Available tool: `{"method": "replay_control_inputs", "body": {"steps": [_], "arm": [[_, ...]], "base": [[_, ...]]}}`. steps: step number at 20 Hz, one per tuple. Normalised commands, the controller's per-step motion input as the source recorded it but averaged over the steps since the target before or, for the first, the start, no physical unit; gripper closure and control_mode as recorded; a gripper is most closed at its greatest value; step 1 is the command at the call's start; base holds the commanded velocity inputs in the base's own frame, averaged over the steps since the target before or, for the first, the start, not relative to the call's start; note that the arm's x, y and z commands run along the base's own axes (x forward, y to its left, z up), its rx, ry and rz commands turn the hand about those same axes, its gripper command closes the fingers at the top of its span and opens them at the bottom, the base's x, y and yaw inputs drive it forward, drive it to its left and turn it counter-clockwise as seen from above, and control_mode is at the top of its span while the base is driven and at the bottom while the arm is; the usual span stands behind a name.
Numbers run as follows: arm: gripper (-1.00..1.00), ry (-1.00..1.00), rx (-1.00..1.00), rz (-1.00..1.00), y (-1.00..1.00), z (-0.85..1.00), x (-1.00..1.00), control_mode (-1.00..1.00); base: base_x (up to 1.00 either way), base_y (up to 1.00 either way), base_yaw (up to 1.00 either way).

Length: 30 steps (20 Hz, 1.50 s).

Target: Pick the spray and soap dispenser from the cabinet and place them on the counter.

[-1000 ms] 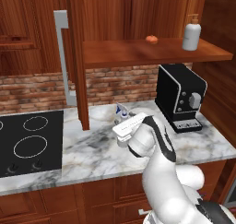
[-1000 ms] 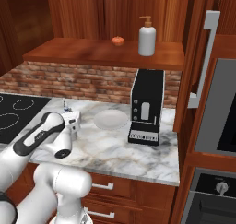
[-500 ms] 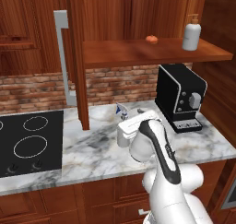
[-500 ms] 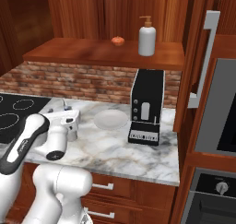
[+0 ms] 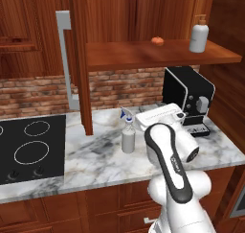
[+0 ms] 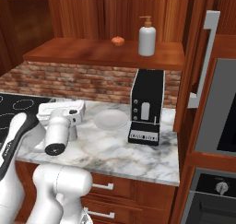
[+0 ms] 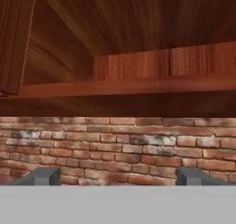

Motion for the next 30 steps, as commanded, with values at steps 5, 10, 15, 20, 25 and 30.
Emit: {"method": "replay_control_inputs", "body": {"steps": [5,10,15,20,25,30], "arm": [[-1.0,0.12,0.0,0.19,-0.59,0.57,-0.32,-1.0],[-1.0,0.24,0.0,0.21,-0.44,0.46,-0.34,-1.0],[-1.0,0.34,0.0,0.2,-0.28,0.37,-0.34,-1.0],[-1.0,0.4,0.0,0.17,-0.06,0.35,-0.39,-1.0],[-1.0,0.23,-0.02,0.13,0.02,0.41,-0.41,-1.0],[-1.0,0.08,-0.02,0.09,0.0,0.39,-0.55,-1.0]], "base": [[0.0,0.0,0.0],[0.0,0.0,0.0],[0.0,0.0,0.0],[0.0,0.0,0.0],[0.0,0.0,0.0],[0.0,0.0,0.0]]}}
